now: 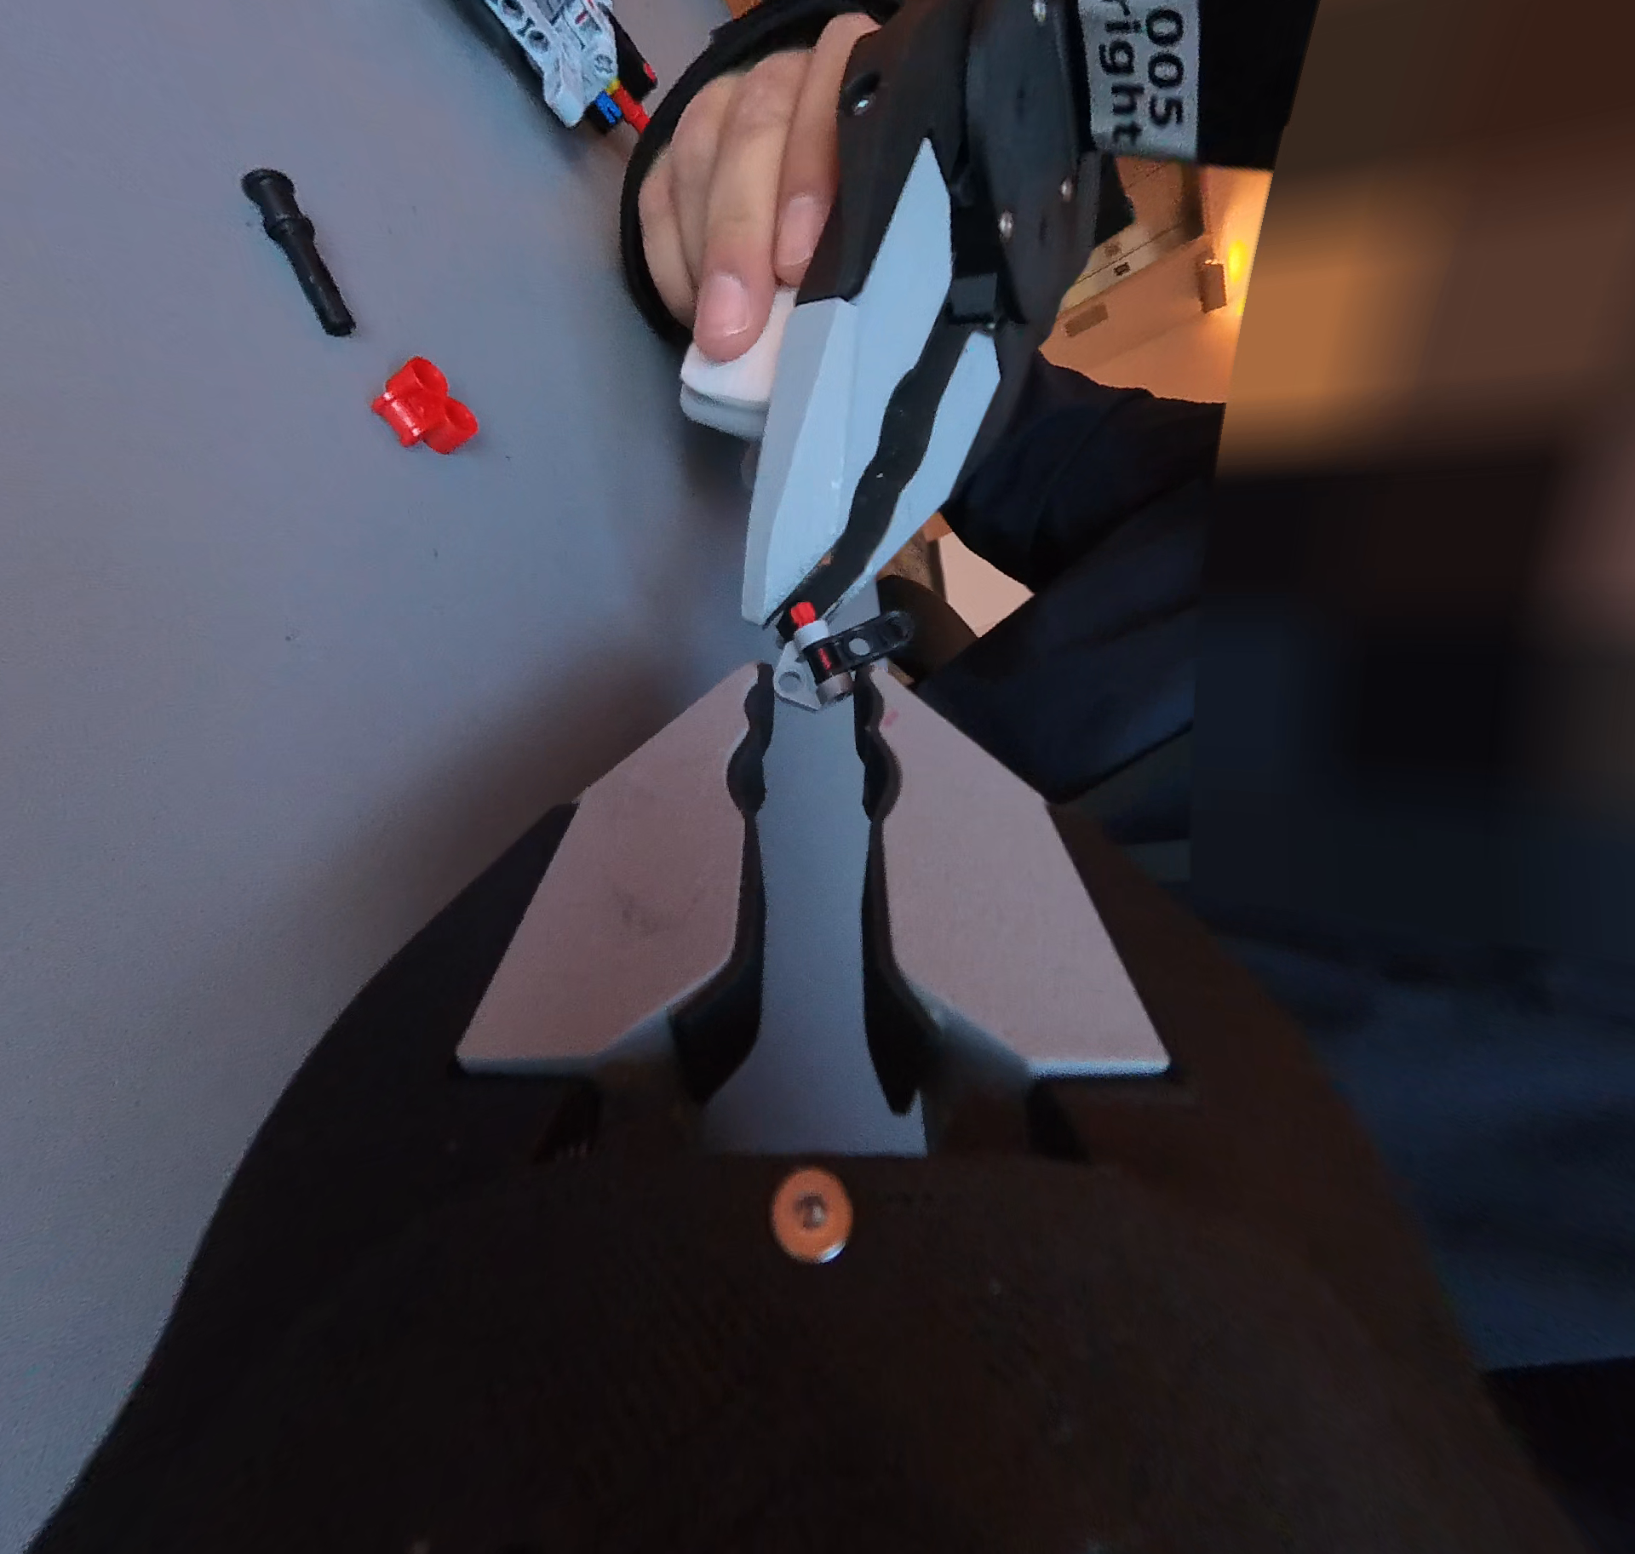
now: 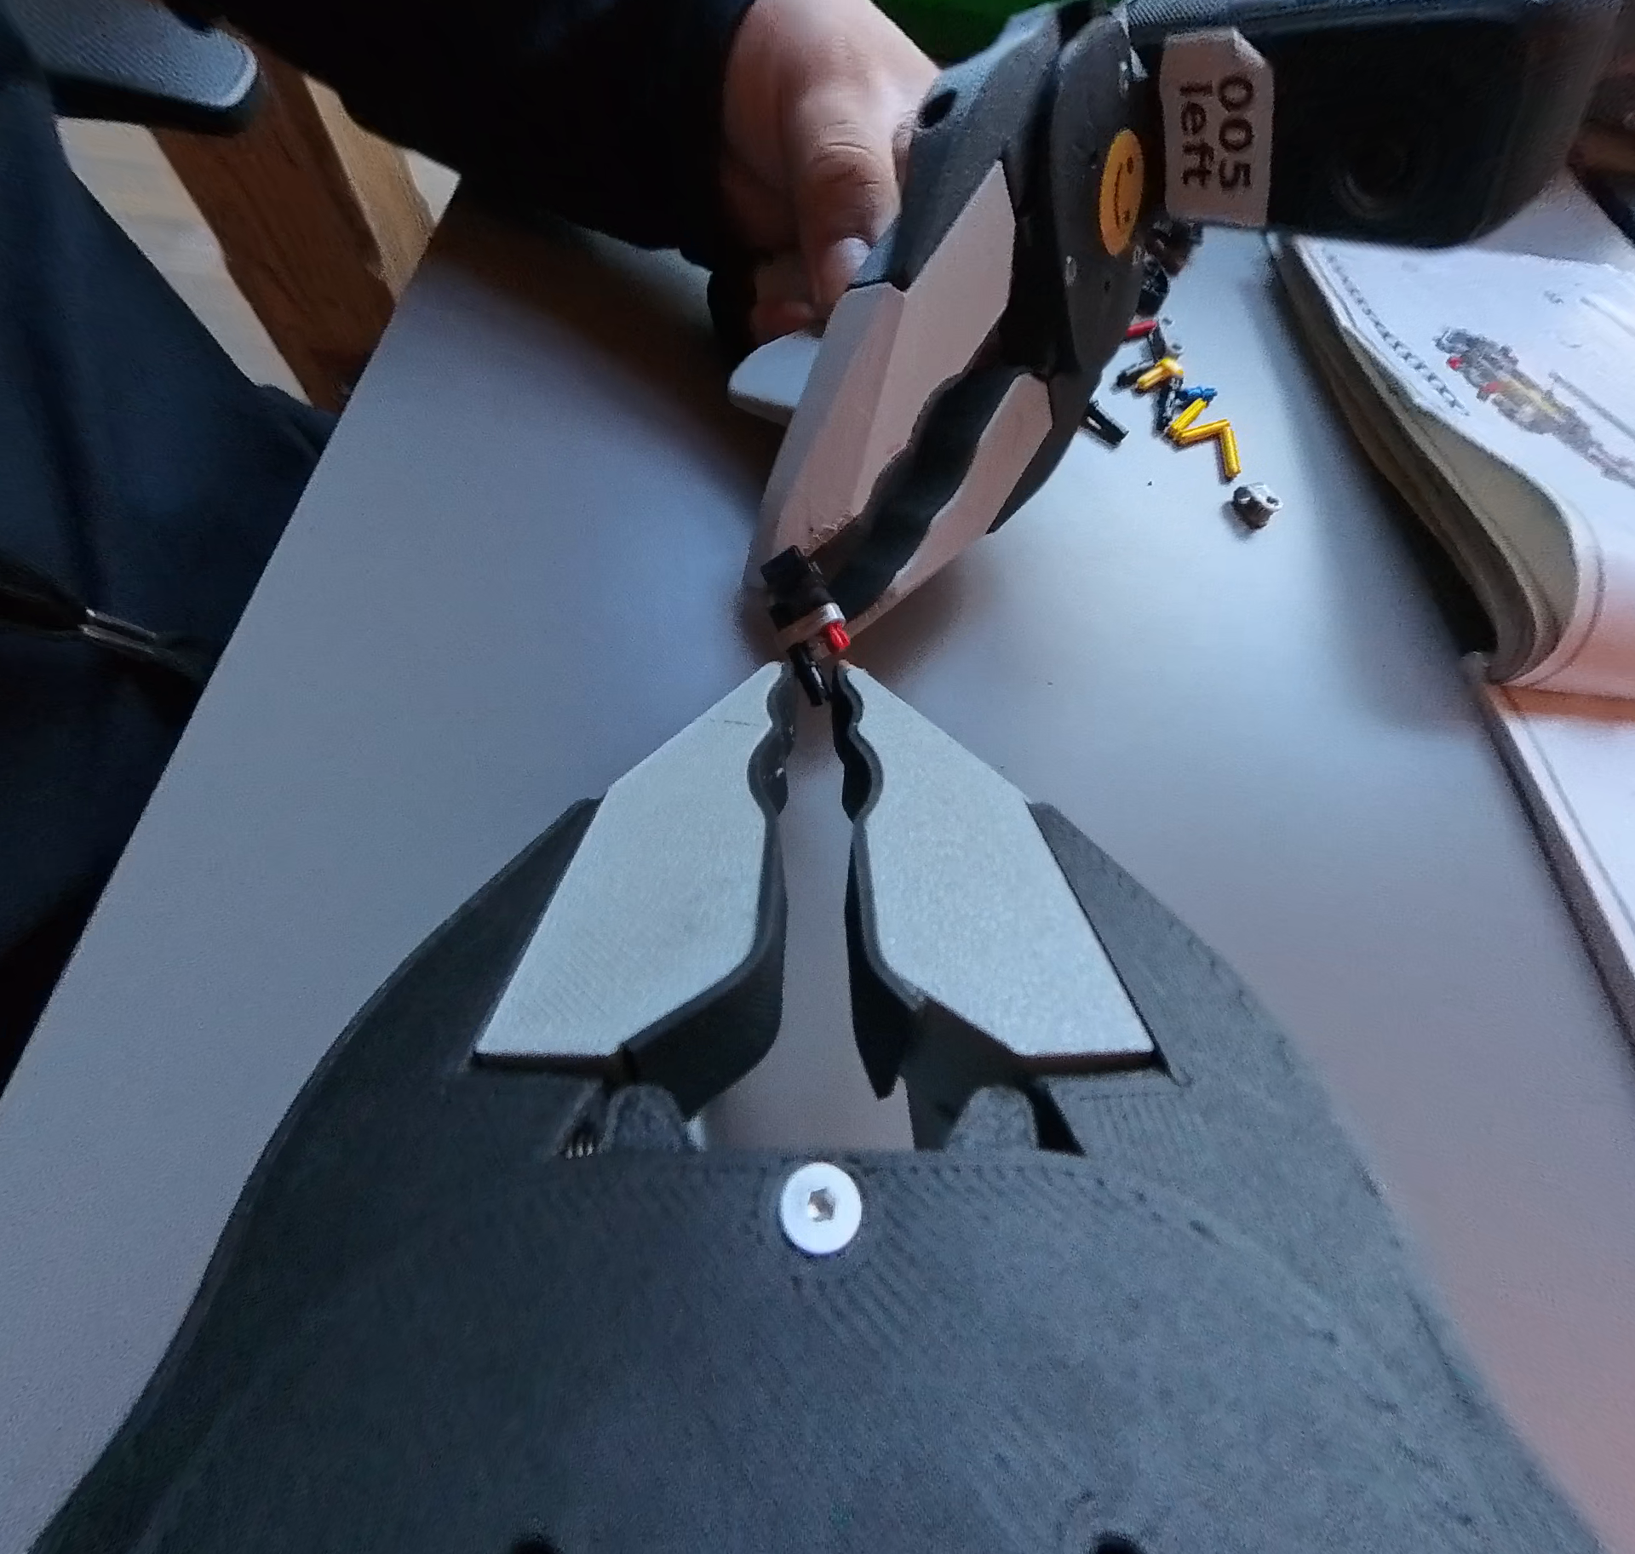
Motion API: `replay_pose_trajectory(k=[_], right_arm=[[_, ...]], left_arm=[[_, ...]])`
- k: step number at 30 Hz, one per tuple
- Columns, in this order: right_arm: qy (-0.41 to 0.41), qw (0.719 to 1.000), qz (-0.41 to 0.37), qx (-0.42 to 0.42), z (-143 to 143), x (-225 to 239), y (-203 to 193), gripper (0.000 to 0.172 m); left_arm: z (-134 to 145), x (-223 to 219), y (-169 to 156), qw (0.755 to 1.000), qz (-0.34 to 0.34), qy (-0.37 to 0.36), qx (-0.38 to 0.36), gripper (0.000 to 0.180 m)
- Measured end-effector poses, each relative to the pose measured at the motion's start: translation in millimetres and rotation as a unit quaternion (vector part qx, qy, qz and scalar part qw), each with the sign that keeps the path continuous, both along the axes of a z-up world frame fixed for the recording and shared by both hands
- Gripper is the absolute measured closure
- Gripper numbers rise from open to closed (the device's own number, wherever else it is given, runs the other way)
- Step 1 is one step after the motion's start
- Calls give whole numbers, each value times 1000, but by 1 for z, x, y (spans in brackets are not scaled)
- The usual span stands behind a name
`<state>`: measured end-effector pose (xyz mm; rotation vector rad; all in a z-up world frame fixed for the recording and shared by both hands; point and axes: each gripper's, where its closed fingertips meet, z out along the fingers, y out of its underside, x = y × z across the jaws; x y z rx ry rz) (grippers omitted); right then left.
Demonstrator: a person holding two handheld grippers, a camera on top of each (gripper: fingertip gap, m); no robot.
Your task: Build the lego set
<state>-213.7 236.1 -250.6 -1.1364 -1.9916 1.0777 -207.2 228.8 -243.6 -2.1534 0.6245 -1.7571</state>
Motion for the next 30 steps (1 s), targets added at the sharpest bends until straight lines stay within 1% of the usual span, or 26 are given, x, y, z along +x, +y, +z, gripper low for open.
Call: replay_pose_trajectory(k=[2,4,6,7,9,11,13,15,17,19,22,24,30], right_arm=[[-12,999,-12,-28,0,-1,5,167],[-21,997,-27,-63,2,-3,11,167],[-17,993,-52,-103,7,-5,19,167],[-8,989,-63,-134,13,-7,24,167],[24,968,-75,-239,34,-7,32,171],[66,932,-75,-348,59,-6,43,165],[106,906,-73,-404,76,-4,55,167],[129,897,-78,-416,82,-4,61,167],[139,894,-79,-419,85,-7,61,163],[159,886,-73,-429,93,-9,60,163],[196,870,-59,-448,108,-10,60,165],[189,876,-59,-440,104,-14,57,171],[203,868,-63,-449,108,-21,58,171]], left_arm=[[0,0,6,999,18,11,31,164],[2,-3,13,996,36,23,77,164],[7,-5,23,987,70,38,143,165],[14,-6,29,979,93,33,176,165],[36,-6,37,961,138,-10,238,164],[54,-9,45,942,181,-38,281,164],[66,-12,51,924,211,-55,313,165],[77,-13,57,907,237,-77,339,165],[85,-12,60,898,252,-95,347,165],[89,-9,62,894,257,-100,352,165],[89,-5,64,890,264,-89,362,165],[90,-6,65,886,271,-88,366,165],[91,-11,68,883,285,-95,361,164]])
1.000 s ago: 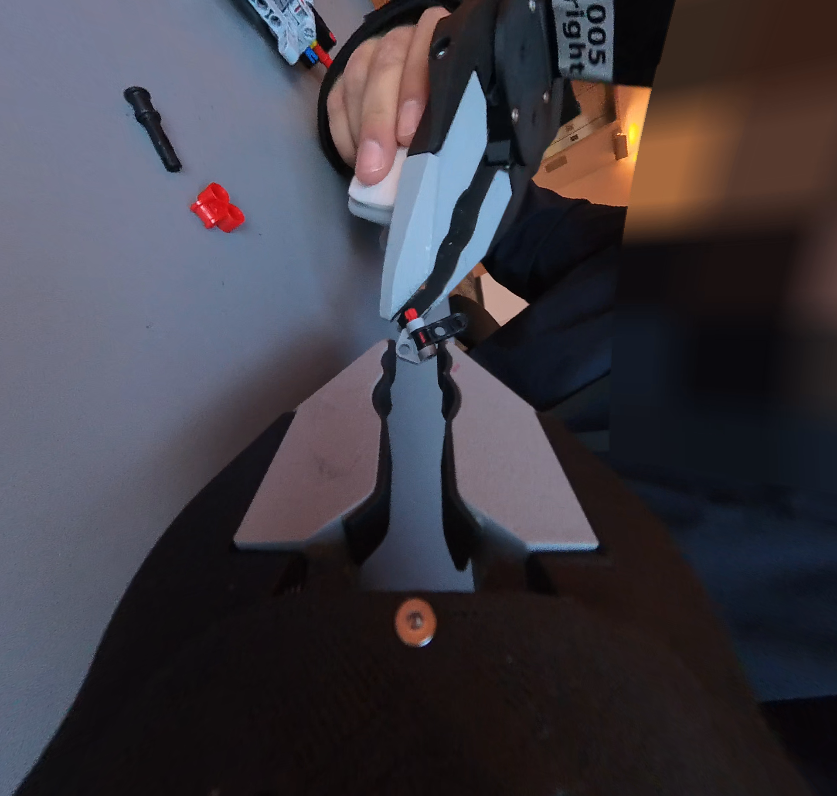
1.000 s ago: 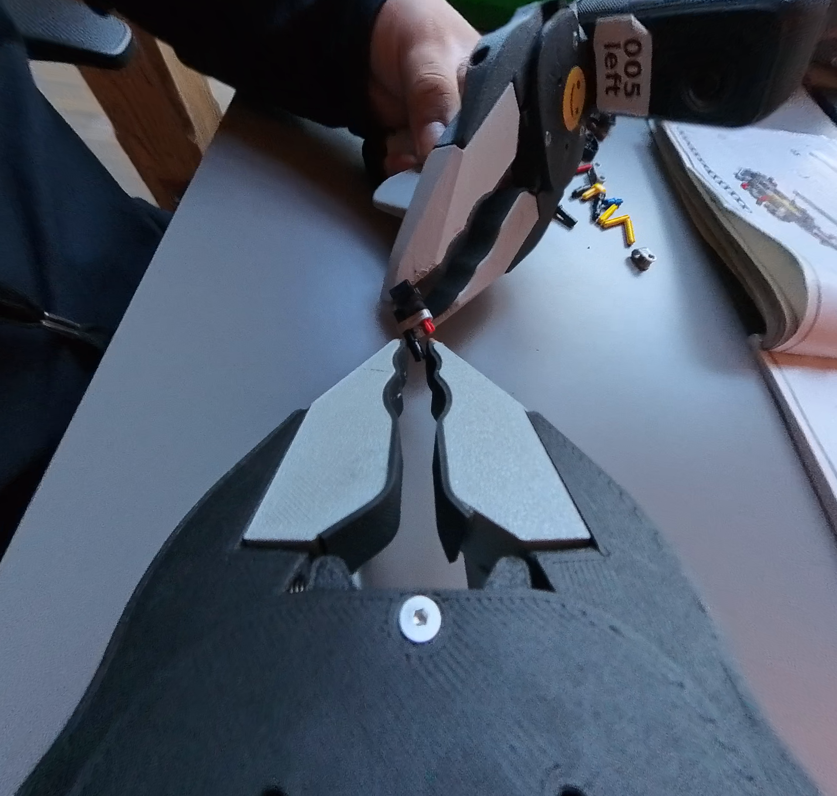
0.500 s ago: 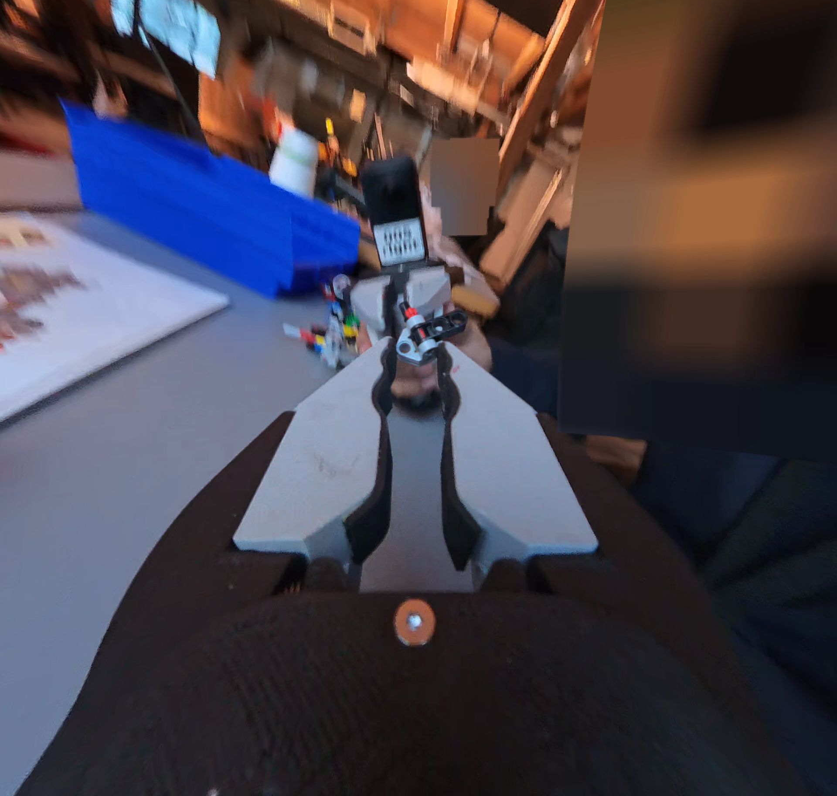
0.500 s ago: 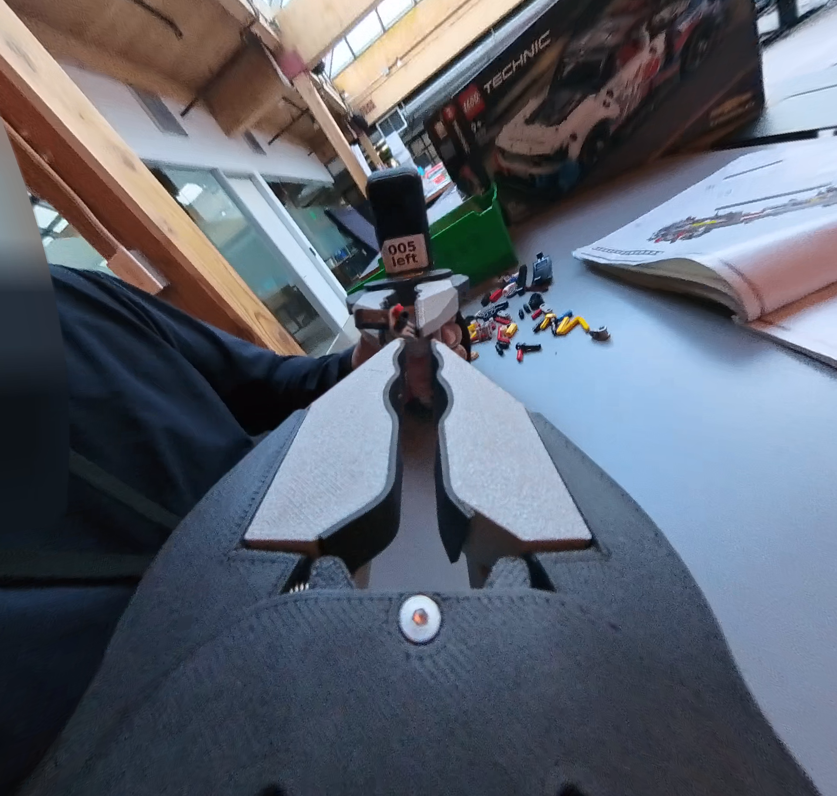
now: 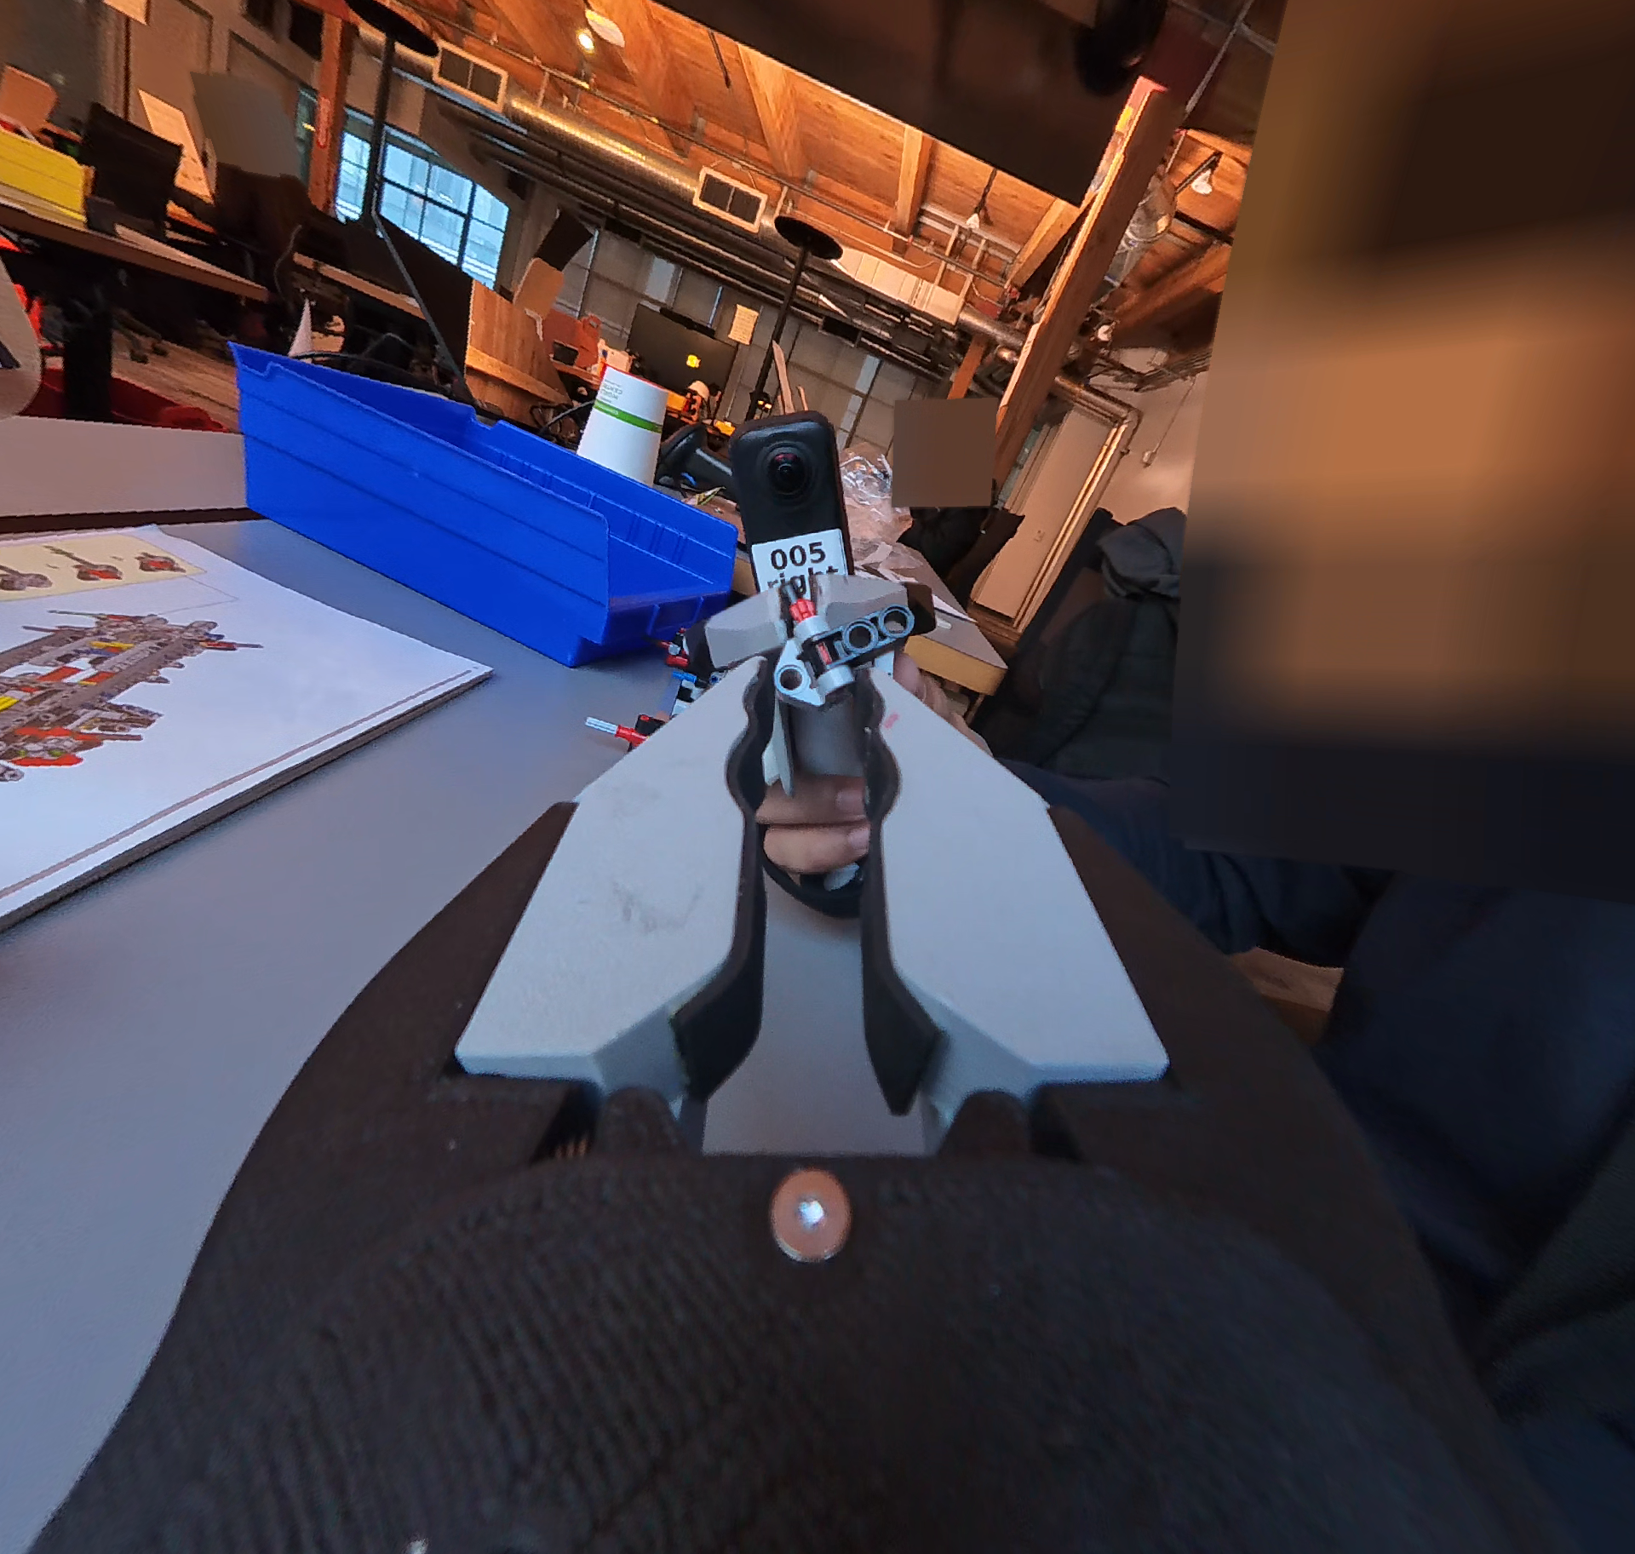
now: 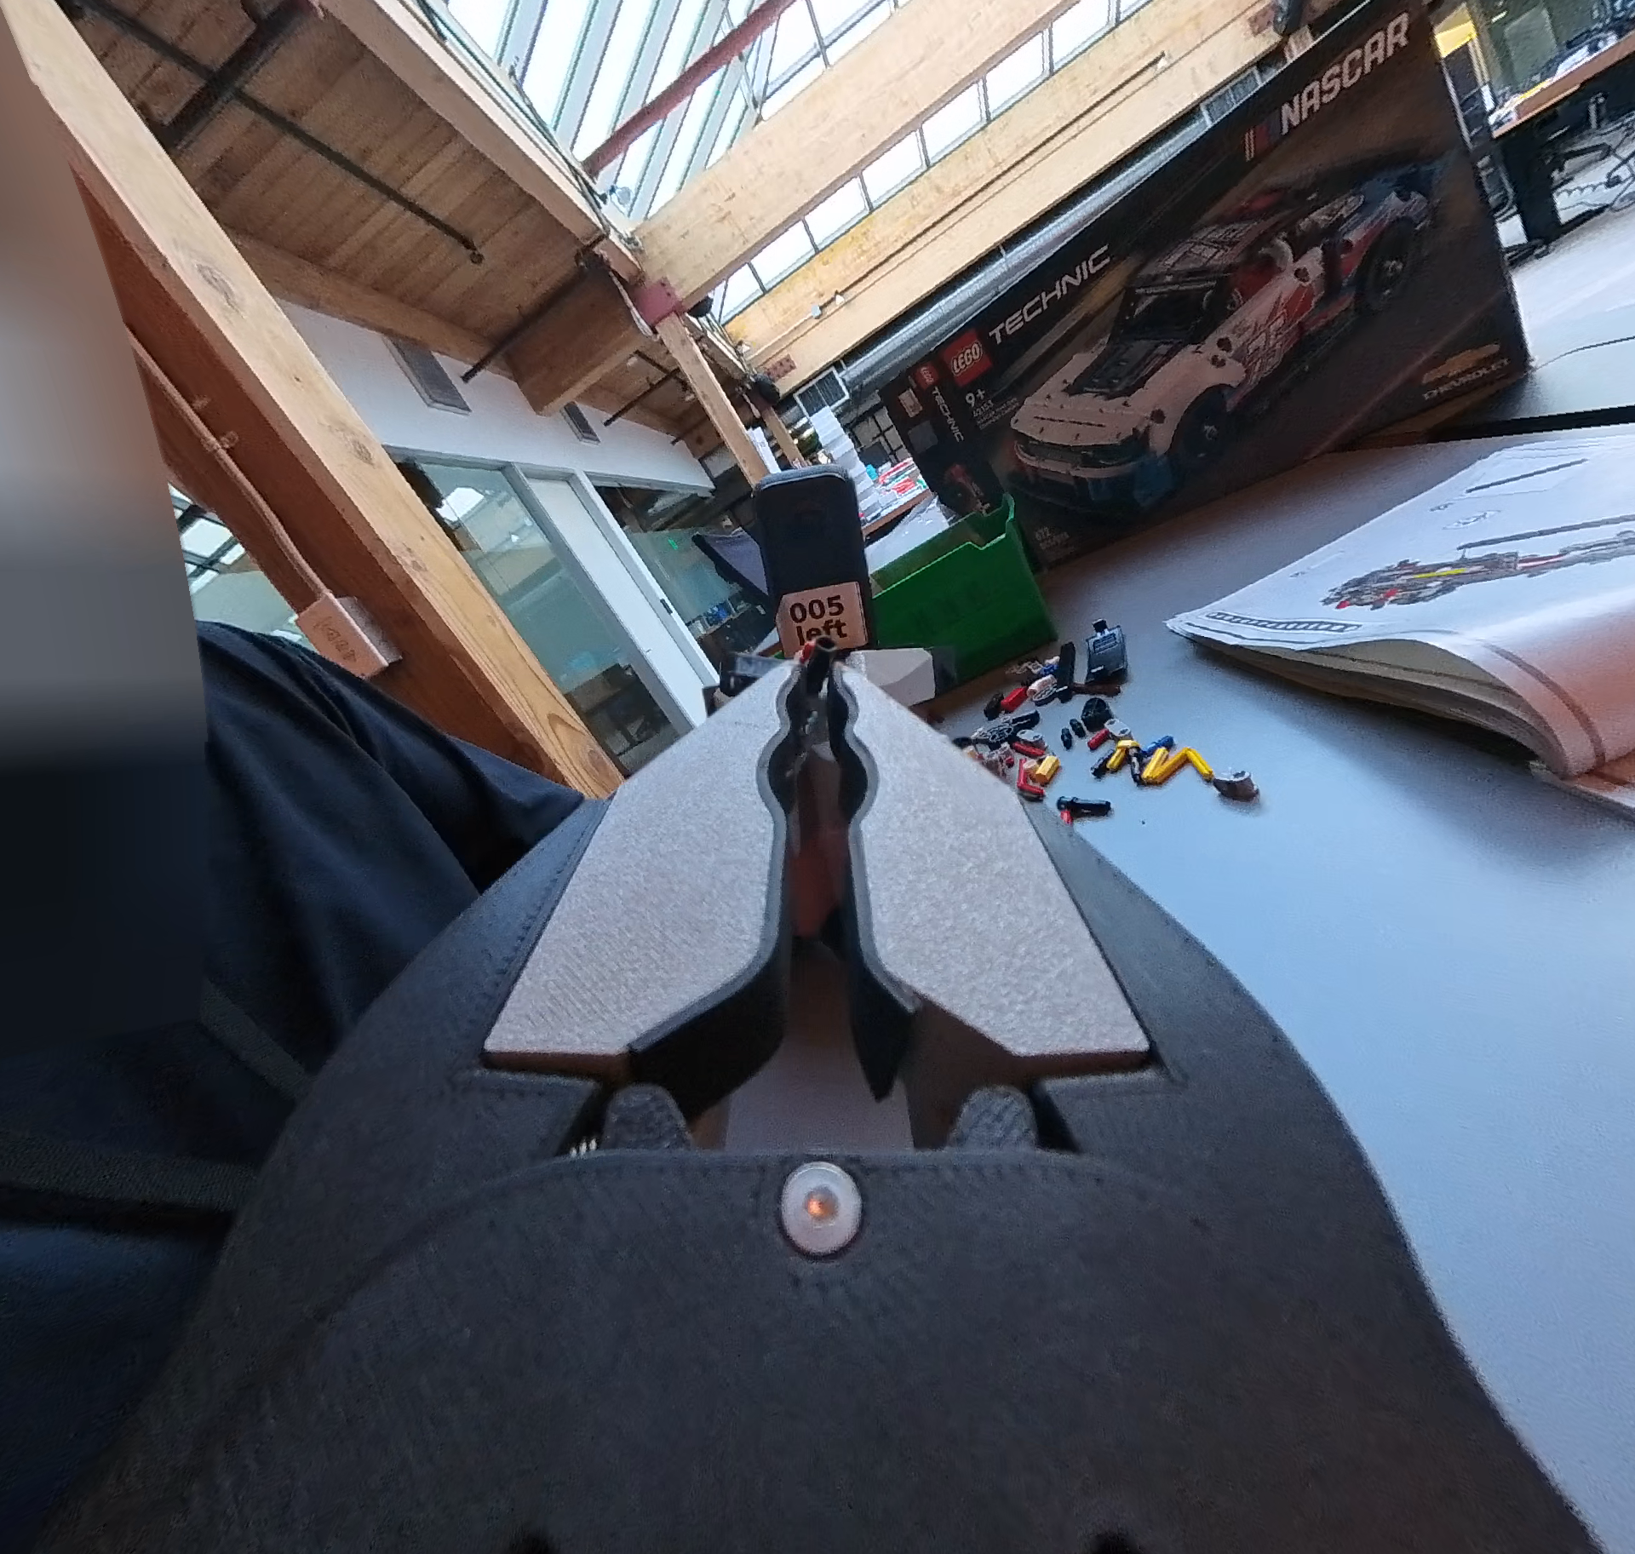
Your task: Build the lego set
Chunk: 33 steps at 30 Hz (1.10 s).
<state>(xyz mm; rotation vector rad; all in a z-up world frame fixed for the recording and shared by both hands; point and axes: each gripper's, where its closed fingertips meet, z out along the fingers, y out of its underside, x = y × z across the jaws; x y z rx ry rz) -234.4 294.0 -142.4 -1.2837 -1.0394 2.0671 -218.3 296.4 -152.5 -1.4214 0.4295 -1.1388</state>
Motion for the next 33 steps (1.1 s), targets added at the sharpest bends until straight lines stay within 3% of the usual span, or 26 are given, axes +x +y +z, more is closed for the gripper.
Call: replay_pose_trajectory(k=[5,8,12,15,19,21,26,33], right_arm=[[-4,1000,4,2,-1,-3,-2,170],[-38,998,-10,45,-10,-2,-1,171],[-59,995,-23,72,-15,-2,-1,171],[-56,996,-17,63,-15,-2,-1,172],[-64,996,8,60,-20,-6,-10,172],[-68,996,20,60,-22,-9,-15,172],[-75,996,22,32,-26,-11,-11,172],[-79,996,2,-33,-28,-17,-5,172]], left_arm=[[-5,1,0,999,7,31,-2,165],[-14,1,-1,997,5,78,-20,165],[-15,-5,-11,992,-43,113,-36,138],[-17,-6,-18,987,-65,146,-26,132],[-27,0,-15,972,-38,232,10,133],[-28,3,-14,966,-31,254,33,152],[-34,2,-8,948,25,310,68,155],[-35,-6,-1,958,78,273,33,160]])
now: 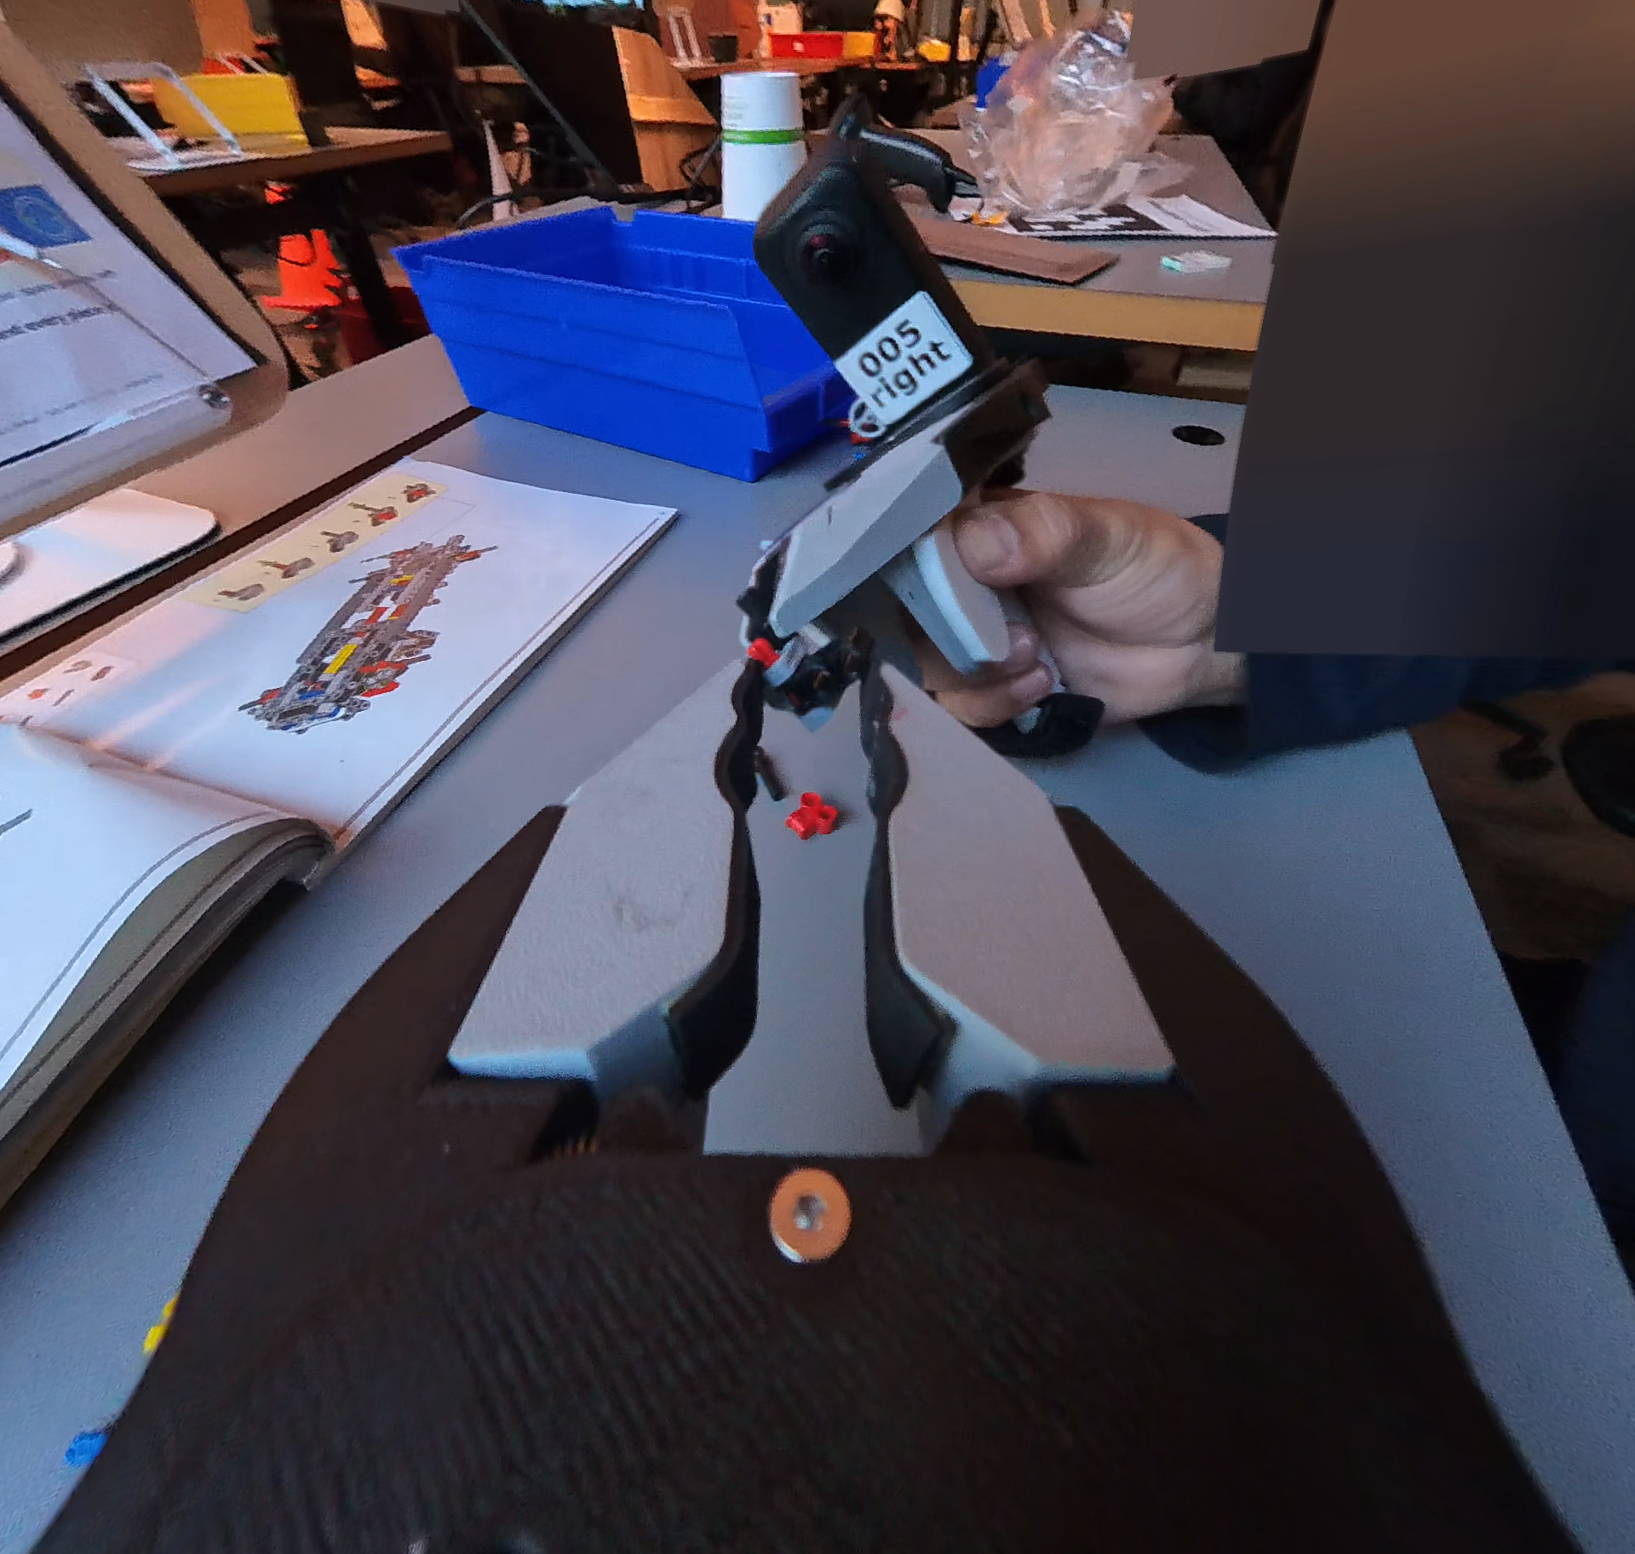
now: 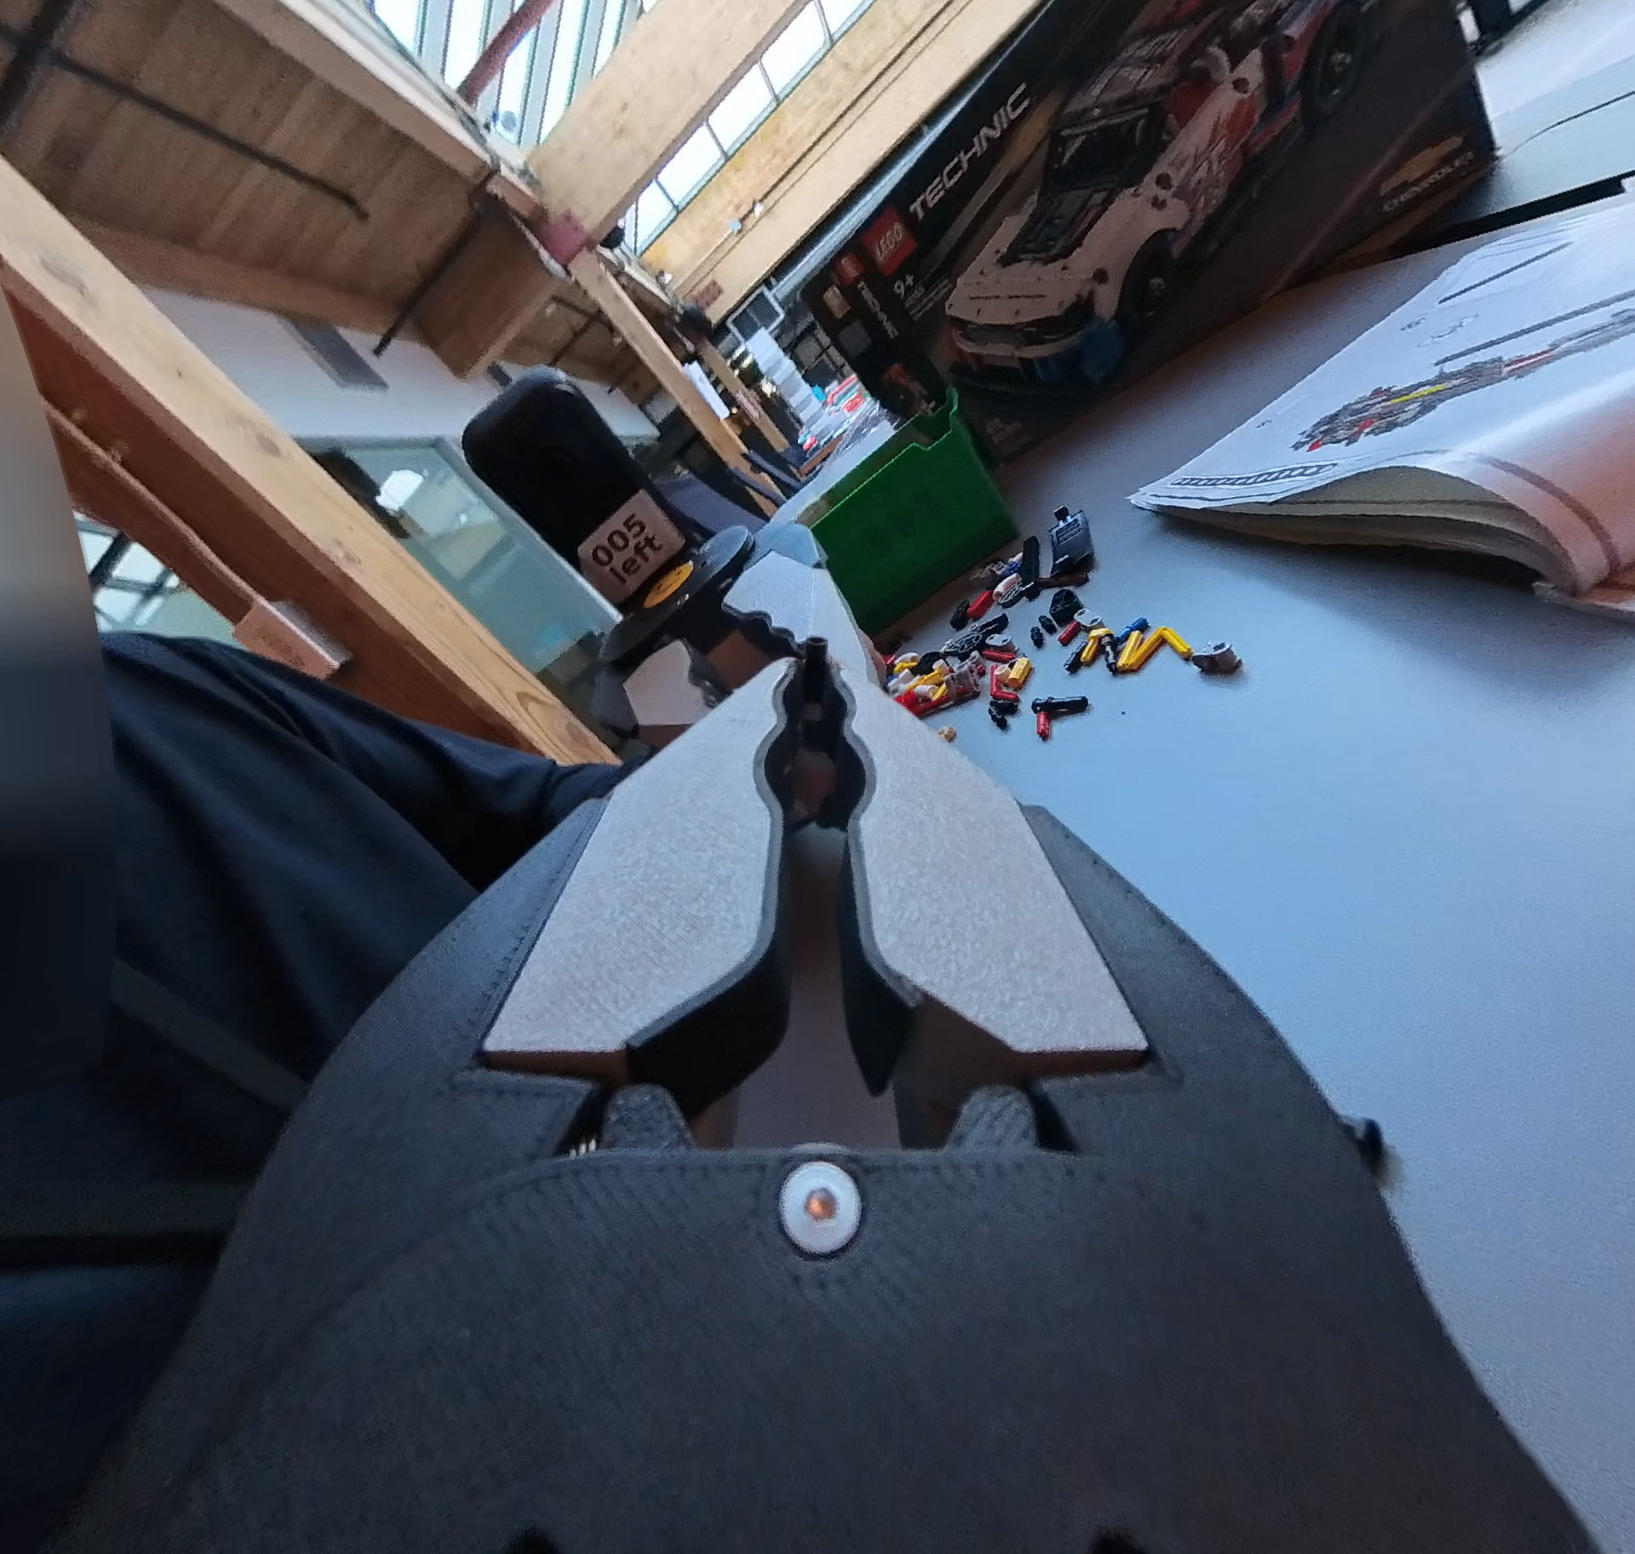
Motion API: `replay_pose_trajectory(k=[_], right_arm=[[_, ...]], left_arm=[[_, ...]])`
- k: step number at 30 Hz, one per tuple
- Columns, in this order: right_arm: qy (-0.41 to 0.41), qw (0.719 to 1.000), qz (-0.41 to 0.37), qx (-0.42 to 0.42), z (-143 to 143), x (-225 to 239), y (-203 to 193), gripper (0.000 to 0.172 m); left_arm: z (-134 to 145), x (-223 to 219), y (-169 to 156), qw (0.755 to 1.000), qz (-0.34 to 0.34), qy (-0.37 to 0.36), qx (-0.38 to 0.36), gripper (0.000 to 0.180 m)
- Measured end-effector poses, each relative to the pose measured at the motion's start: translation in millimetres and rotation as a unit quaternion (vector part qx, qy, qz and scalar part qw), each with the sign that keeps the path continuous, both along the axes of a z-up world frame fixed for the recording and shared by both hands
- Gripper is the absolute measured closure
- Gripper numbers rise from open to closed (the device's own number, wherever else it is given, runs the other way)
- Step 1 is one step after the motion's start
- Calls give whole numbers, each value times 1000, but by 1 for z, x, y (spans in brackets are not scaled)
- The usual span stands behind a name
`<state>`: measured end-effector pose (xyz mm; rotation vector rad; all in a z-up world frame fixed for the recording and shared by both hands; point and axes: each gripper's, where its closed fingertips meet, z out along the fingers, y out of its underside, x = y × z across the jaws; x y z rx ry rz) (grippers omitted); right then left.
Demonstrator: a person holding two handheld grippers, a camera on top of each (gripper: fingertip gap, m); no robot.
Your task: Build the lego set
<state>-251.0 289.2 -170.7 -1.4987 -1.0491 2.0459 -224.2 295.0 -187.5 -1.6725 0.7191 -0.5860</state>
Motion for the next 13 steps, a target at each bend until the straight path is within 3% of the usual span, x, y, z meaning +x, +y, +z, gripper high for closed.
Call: replay_pose_trajectory(k=[5,13], right_arm=[[1,999,-35,-10,2,-7,3,171],[6,996,-65,-55,-2,-12,11,171]], left_arm=[[3,-8,1,997,-7,-72,-29,165],[-1,-16,5,997,16,-71,-32,164]])
